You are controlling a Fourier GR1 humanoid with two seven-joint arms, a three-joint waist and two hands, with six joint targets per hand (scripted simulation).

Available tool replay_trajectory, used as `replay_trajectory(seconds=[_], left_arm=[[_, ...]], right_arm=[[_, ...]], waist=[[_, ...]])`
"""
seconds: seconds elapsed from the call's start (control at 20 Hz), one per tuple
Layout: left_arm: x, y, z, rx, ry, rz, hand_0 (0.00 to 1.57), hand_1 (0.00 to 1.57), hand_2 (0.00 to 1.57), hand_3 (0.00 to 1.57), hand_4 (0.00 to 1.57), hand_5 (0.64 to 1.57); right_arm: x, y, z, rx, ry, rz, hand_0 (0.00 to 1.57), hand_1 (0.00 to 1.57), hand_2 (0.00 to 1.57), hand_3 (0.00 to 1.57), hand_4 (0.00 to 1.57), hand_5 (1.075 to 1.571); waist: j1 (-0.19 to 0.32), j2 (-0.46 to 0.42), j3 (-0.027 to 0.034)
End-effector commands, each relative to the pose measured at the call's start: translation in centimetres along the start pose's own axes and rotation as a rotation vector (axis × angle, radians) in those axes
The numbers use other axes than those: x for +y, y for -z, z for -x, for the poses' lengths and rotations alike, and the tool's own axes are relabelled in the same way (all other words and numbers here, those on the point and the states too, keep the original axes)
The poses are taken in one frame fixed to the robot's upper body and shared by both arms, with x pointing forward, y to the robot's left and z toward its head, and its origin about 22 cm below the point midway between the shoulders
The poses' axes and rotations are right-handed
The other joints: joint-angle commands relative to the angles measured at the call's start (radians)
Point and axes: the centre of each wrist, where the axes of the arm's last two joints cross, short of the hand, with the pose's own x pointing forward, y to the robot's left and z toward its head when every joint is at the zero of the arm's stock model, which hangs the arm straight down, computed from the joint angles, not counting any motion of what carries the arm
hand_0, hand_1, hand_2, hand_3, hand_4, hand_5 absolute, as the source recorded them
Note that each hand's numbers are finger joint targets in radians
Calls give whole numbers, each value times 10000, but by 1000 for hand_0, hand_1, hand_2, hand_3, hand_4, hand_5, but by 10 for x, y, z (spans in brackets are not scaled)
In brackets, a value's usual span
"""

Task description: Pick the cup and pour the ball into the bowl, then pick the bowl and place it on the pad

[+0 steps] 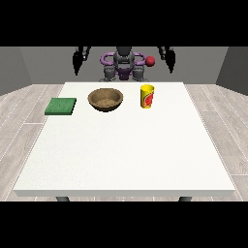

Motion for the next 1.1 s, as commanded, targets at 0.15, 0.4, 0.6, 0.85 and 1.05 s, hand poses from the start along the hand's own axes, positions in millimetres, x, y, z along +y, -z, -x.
replay_trajectory(seconds=[0.15, 0.4, 0.6, 0.85, 1.05], left_arm=[[8, 4, -27, -227, 176, 61, 0, 0, 0, 0, 664, 1566], [-30, -11, -33, 2260, -2373, 242, 0, 0, 0, 0, 637, 1563], [-37, -16, -62, 2366, -2426, 125, 0, 0, 0, 0, 618, 1564], [-55, 2, -100, 225, -2030, 18, 0, 0, 0, 0, 556, 1555], [-57, 24, -102, -1214, -1584, -225, 0, 0, 0, 0, 609, 1555]], right_arm=[[-9, 3, -27, -275, -251, -87, 0, 0, 0, 0, 875, 1533], [10, -18, -31, 2099, 1854, -266, 0, 0, 0, 0, 865, 1534], [2, -25, -64, 1979, 1923, -405, 0, 0, 0, 0, 856, 1531], [-5, -25, -91, -39, 1683, -143, 0, 0, 0, 0, 760, 1548], [9, -12, -97, -1260, 1798, -445, 0, 0, 0, 0, 716, 1540]], waist=[[12, -2220, -4], [-487, -4006, 3], [-473, -3667, 5], [-748, -1637, 7], [-976, 5, 6]])
